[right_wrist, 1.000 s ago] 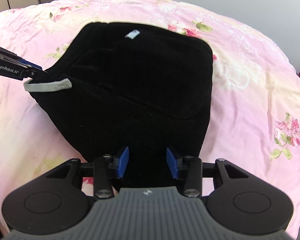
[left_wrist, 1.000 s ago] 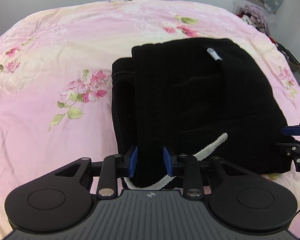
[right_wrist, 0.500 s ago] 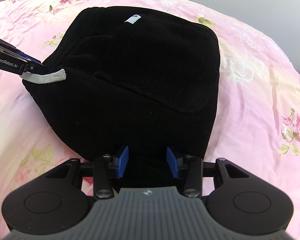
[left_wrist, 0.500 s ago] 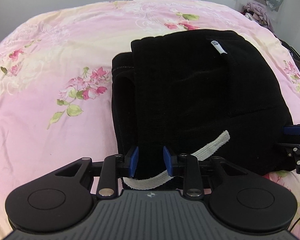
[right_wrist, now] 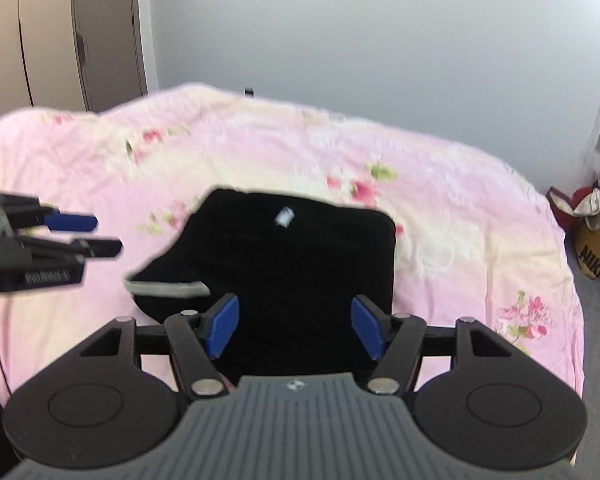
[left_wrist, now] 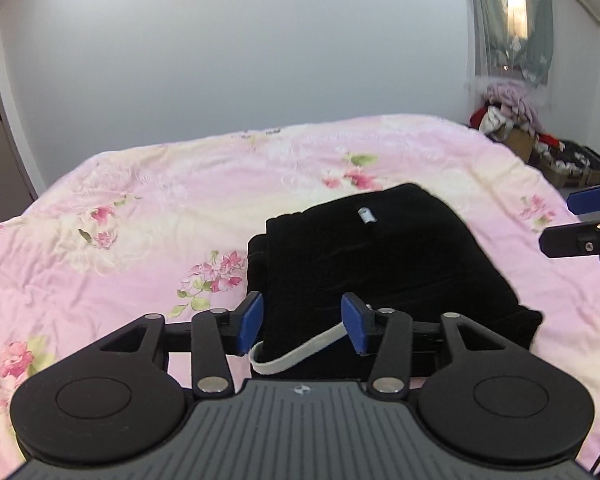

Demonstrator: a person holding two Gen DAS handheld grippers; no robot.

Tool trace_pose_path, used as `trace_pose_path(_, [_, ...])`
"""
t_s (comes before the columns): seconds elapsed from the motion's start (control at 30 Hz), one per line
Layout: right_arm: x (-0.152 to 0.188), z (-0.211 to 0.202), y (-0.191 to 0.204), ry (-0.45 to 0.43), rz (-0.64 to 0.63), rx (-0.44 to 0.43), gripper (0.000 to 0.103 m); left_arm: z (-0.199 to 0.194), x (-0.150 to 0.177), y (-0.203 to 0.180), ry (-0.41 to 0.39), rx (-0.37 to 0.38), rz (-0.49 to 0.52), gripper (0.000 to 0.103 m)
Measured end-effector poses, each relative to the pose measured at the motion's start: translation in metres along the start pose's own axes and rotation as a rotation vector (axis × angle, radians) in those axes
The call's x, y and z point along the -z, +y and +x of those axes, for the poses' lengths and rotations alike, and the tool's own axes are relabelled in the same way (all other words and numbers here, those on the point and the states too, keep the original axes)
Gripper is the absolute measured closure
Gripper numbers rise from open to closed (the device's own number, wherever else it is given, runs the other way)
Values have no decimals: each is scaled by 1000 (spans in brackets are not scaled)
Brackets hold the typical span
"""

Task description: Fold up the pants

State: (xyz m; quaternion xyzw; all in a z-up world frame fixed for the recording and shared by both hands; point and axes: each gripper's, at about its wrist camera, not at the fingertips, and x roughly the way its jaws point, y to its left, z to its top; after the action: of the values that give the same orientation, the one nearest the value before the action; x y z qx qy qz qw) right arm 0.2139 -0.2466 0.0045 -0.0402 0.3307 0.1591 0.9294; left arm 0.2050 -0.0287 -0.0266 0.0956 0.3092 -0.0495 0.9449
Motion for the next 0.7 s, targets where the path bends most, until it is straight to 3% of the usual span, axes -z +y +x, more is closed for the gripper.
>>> trace_pose_path(0.07, [1,-26,12,-39,16,18,37,-18,0,-4,-7,-10,-11,43])
trace_pose_path(0.1, [3,-39,17,-72,23,41,28,-28,0,-5,-14,-16,-19,41])
trace_pose_path(0.17, [6,-63,30,-137,21,61,21,-46,0,-7,-35,-41,-29,35])
trace_pose_path(0.3, [18,-100,48,-213,46,86,20,-82,4,-12,-100,-81,-9,24])
trace_pose_path(0.4, [31,-125,60,-275,92,85,11,-108,11,-10,-147,-89,-31,17])
trace_pose_path(0.57, [61,-145,76,-332,169,70,7,-123,30,-6,-179,-118,-85,12])
trace_pose_path(0.7, [81,-140,88,-330,163,109,5,-120,44,-7,-182,-140,-88,10])
